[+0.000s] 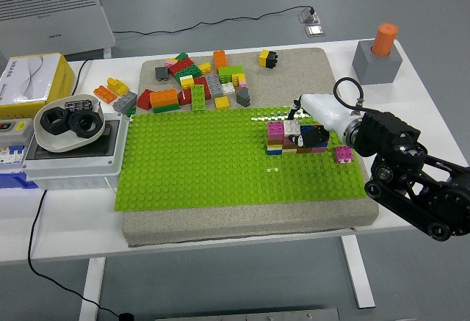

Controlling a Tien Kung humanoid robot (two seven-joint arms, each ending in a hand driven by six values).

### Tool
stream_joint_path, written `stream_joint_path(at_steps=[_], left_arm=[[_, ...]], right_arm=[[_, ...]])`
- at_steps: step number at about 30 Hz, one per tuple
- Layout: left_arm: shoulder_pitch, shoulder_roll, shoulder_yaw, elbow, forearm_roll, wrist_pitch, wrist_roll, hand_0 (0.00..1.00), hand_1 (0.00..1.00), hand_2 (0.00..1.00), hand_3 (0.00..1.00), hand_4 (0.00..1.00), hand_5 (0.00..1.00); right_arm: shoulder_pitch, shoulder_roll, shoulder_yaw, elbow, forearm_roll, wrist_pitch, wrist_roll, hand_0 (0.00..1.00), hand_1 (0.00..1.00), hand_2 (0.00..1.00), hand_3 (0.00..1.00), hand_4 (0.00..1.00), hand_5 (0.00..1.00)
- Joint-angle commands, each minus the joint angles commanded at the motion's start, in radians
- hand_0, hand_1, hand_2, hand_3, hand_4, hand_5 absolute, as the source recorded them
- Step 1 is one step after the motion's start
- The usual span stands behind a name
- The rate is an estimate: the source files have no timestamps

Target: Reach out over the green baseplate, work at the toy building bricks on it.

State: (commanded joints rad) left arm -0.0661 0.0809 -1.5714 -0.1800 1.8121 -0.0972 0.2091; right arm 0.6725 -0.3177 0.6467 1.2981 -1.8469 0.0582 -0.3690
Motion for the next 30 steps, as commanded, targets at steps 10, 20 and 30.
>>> stream_joint_path(at_steps=[10,20,30], left_arm=[[0.0,0.0,-0.001,0.0,0.001,0.0,-0.001,0.734,0.574,0.549,0.714,0.709,0.845],[0.001,-0.001,-0.001,0.0,0.002,0.0,0.0,0.735,0.573,0.548,0.714,0.711,0.841],[0.003,-0.002,0.001,0.0,0.001,-0.001,0.002,0.735,0.573,0.548,0.712,0.713,0.841]], right_arm=[[-0.004,0.003,0.0,-0.005,-0.002,-0.004,0.002,0.785,0.751,0.779,0.542,0.72,0.212],[-0.005,0.007,0.0,-0.011,-0.004,-0.009,0.005,0.786,0.751,0.779,0.568,0.72,0.212],[-0.009,0.01,-0.002,-0.014,-0.004,-0.011,0.005,0.786,0.752,0.78,0.601,0.716,0.212]])
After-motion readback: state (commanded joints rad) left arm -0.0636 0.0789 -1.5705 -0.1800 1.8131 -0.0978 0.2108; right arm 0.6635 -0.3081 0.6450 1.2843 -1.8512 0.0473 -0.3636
